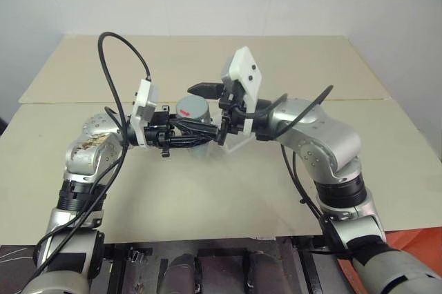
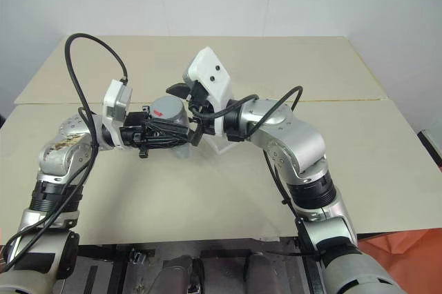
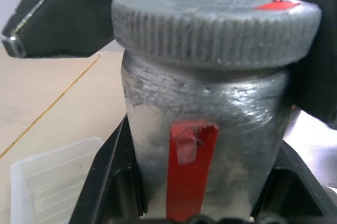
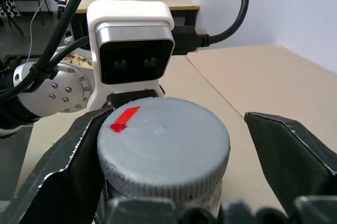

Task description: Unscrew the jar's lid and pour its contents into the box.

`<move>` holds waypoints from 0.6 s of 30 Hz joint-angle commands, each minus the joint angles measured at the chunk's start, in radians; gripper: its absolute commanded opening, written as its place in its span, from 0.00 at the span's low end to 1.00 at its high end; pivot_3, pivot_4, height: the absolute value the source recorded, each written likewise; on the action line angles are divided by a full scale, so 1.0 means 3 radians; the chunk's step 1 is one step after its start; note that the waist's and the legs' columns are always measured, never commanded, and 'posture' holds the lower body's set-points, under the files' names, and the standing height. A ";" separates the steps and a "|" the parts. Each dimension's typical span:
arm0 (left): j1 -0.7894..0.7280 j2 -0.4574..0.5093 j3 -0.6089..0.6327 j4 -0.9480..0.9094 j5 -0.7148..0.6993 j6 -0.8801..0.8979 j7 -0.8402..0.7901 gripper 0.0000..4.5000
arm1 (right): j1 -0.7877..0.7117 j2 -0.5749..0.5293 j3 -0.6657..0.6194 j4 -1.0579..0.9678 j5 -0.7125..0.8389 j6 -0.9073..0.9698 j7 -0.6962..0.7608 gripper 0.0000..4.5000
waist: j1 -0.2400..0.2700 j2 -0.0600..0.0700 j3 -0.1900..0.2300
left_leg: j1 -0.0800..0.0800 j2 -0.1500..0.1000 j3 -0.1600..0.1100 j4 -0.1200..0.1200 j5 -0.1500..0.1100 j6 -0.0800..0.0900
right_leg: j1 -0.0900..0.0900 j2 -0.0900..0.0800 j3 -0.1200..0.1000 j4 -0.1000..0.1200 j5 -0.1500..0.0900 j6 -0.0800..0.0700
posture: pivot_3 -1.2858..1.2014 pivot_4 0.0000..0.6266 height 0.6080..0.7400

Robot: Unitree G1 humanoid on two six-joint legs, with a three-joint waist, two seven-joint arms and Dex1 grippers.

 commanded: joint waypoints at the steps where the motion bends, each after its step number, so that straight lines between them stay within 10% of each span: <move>1: 0.0005 0.0053 0.0039 -0.0130 -0.0031 -0.0072 -0.0076 0.43 | -0.0093 -0.0048 -0.0239 0.0009 0.0043 -0.0069 -0.0014 1.00 | 0.0000 0.0000 0.0000 | 0.0000 0.0000 0.0000 0.0000 0.0000 0.0000 | 0.0000 0.0000 0.0000 0.0000 0.0000 0.0000 | 0.52 0.24 1.00; 18: 0.0113 0.0306 0.0185 -0.0244 -0.0085 -0.0073 -0.0177 0.43 | 0.0025 -0.0679 -0.0577 0.0265 0.0131 -0.0231 0.0267 1.00 | -0.0007 0.0000 0.0000 | 0.0000 0.0001 0.0003 0.0000 -0.0009 0.0016 | 0.0001 0.0001 -0.0001 -0.0007 0.0000 0.0000 | 0.52 0.24 1.00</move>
